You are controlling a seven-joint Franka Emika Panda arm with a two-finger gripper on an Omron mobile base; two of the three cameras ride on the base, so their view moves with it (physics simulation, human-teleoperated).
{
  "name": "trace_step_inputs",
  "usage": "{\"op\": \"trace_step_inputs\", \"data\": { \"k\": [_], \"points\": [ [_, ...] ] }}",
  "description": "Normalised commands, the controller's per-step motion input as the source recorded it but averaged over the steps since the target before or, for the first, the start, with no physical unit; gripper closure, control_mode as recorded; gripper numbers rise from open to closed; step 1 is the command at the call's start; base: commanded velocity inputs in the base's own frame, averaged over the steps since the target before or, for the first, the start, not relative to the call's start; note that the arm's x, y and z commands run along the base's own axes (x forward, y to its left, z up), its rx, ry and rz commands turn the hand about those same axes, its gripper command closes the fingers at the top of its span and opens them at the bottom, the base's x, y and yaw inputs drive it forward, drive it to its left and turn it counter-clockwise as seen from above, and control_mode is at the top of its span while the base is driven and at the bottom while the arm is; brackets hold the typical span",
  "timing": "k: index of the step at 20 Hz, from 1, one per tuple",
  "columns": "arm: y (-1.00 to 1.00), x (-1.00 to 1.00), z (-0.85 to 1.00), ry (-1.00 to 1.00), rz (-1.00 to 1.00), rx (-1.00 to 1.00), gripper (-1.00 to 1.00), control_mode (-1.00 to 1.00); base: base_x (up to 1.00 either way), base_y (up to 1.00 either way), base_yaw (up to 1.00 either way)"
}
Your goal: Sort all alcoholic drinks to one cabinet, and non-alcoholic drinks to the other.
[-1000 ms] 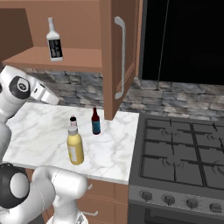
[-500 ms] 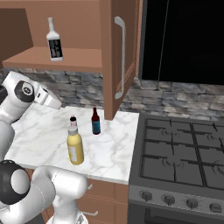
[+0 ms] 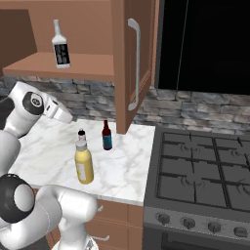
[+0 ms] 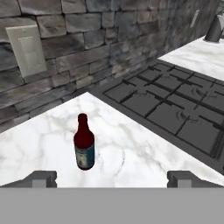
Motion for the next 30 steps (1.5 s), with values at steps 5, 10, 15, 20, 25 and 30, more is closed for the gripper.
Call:
{"op": "trace_step_inputs", "data": {
  "k": [5, 10, 15, 20, 25, 30],
  "points": [
    [-0.04, 0.17, -0.21, -0.01, -0.02, 0.00, -1.00, -1.00, 0.00, 0.00, 0.00],
    [-0.07, 0.19, -0.21, -0.04, -0.02, 0.00, -1.00, -1.00, 0.00, 0.00, 0.00],
    [-0.09, 0.09, -0.21, -0.05, -0.02, 0.00, -1.00, -1.00, 0.00, 0.00, 0.00],
    [-0.14, 0.01, -0.14, -0.01, -0.04, 0.00, -1.00, -1.00, 0.00, 0.00, 0.00],
    [-0.16, 0.02, -0.06, 0.00, -0.04, 0.00, -1.00, -1.00, 0.00, 0.00, 0.00],
    [-0.05, 0.03, -0.01, 0.00, -0.04, 0.00, -1.00, -1.00, 0.00, 0.00, 0.00]
  ]
}}
